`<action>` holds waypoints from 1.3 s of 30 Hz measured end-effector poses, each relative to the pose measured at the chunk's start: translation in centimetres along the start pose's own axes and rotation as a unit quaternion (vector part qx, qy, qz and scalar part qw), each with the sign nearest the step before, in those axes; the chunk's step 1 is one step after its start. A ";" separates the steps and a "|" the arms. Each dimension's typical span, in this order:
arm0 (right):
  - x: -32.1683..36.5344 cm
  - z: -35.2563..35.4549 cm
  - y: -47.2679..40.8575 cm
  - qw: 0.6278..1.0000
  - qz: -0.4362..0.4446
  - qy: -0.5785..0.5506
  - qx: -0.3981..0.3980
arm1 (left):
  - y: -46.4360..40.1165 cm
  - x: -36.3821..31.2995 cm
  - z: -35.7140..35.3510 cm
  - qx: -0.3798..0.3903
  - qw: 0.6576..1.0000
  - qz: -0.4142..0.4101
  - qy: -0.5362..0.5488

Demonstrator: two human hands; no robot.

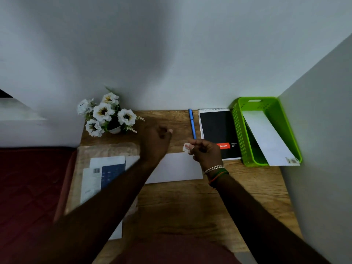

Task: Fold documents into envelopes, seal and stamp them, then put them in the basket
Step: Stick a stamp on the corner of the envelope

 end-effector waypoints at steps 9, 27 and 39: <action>0.5 -0.3 3.5 0.997 0.057 0.041 0.037 | 8.0 1.4 -1.4 0.115 0.975 0.084 0.172; 0.6 0.6 6.0 0.995 0.064 0.045 0.059 | 11.2 0.4 -0.3 0.126 0.943 0.141 0.275; -4.1 3.1 3.7 0.981 -0.005 0.196 -0.010 | 9.3 2.9 -3.9 0.082 0.978 -0.119 -0.152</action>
Point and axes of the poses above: each hand's wrist, its own y-axis away from the middle knuckle, its own z-axis out of the back of the hand, x = y × z, the point moved 4 cm from there along -y, towards the middle knuckle, and after that the axes turned 3 degrees about y, right-handed, at the moved point
